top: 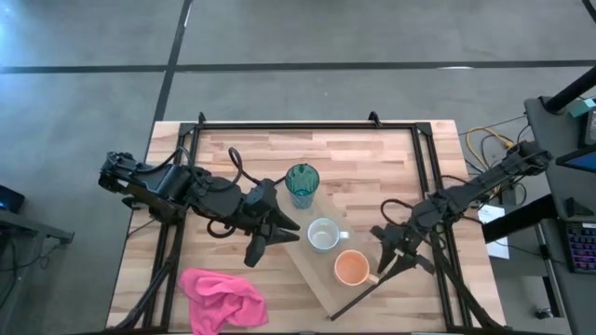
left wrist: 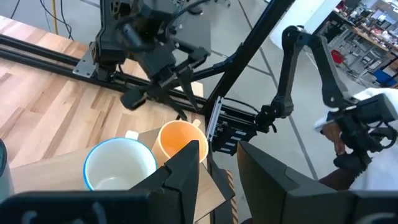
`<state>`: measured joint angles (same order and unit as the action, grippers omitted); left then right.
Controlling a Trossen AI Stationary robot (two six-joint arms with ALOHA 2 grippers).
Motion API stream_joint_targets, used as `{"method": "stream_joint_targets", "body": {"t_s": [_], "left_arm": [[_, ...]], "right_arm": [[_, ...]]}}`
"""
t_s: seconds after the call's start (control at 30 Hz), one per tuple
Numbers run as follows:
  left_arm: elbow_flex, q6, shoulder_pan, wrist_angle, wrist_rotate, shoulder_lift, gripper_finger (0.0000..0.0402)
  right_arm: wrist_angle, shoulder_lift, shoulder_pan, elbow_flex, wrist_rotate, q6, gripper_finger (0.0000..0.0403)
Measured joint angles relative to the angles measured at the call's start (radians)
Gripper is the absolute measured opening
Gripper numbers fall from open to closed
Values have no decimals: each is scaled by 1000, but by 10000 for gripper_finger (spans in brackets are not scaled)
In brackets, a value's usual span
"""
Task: Stack small to large cups/mugs on shelf
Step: Put the yellow mug on the shelf
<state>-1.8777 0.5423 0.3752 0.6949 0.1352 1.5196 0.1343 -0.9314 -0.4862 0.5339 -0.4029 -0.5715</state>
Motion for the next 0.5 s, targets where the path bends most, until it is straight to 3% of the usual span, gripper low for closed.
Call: {"method": "stream_joint_targets", "body": {"t_s": [0.33, 0.5], "left_arm": [[11, 0, 0, 3, 0, 0, 96], [18, -7, 0, 1, 9, 0, 96]], "right_arm": [[-124, 127, -30, 11, 180, -87, 72], [-201, 161, -80, 90, 366, -129, 31]]}}
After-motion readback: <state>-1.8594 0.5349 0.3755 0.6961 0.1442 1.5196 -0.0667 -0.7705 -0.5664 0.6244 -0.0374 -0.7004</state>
